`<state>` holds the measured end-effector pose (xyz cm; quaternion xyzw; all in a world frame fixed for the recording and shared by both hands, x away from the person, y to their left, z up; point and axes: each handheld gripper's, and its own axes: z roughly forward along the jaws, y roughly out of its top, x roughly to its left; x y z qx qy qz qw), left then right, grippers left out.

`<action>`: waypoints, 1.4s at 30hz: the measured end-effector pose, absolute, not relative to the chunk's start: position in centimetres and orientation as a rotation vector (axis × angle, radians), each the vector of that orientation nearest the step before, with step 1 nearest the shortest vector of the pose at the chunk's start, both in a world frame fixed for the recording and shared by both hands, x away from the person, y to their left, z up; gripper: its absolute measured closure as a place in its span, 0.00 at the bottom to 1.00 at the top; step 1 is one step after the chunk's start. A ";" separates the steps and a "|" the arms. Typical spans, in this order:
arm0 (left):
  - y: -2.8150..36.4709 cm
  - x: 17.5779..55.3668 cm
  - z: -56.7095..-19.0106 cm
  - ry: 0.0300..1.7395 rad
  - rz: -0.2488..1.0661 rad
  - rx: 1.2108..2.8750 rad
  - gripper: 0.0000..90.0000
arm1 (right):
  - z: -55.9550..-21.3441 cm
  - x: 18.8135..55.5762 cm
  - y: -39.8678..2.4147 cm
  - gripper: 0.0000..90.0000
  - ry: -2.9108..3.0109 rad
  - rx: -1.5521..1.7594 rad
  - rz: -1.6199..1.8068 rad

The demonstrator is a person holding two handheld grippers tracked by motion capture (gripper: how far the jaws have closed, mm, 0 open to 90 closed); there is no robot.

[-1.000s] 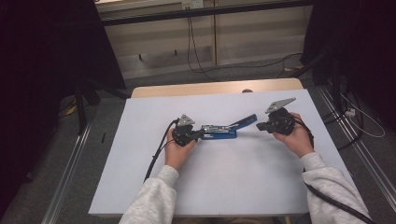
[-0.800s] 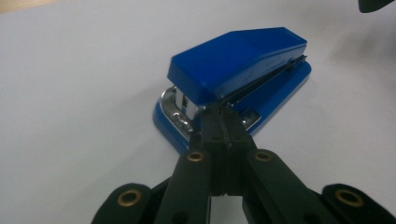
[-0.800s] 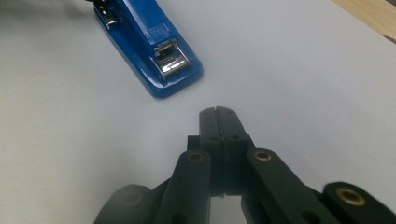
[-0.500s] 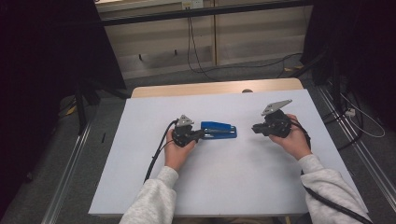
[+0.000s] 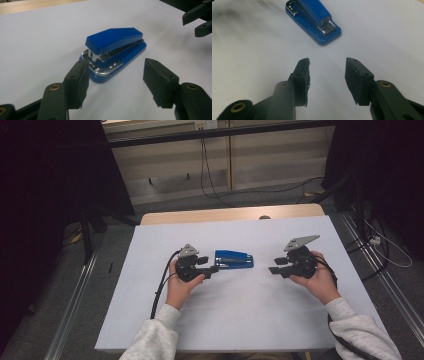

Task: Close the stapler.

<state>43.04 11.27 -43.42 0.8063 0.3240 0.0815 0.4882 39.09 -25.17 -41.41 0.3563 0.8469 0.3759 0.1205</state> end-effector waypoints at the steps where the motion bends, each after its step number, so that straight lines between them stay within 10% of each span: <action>1: 11.5 42.8 -43.3 0.787 0.196 1.954 0.41 | -41.4 38.8 -25.2 0.58 2.476 1.040 1.099; 21: 16.2 39.4 -42.6 0.765 0.223 1.965 0.16 | -41.9 35.0 -25.5 0.34 2.536 1.029 1.057; 42: 20.5 37.3 -42.7 0.781 0.253 1.944 0.13 | -42.1 33.2 -26.7 0.28 2.525 1.060 1.072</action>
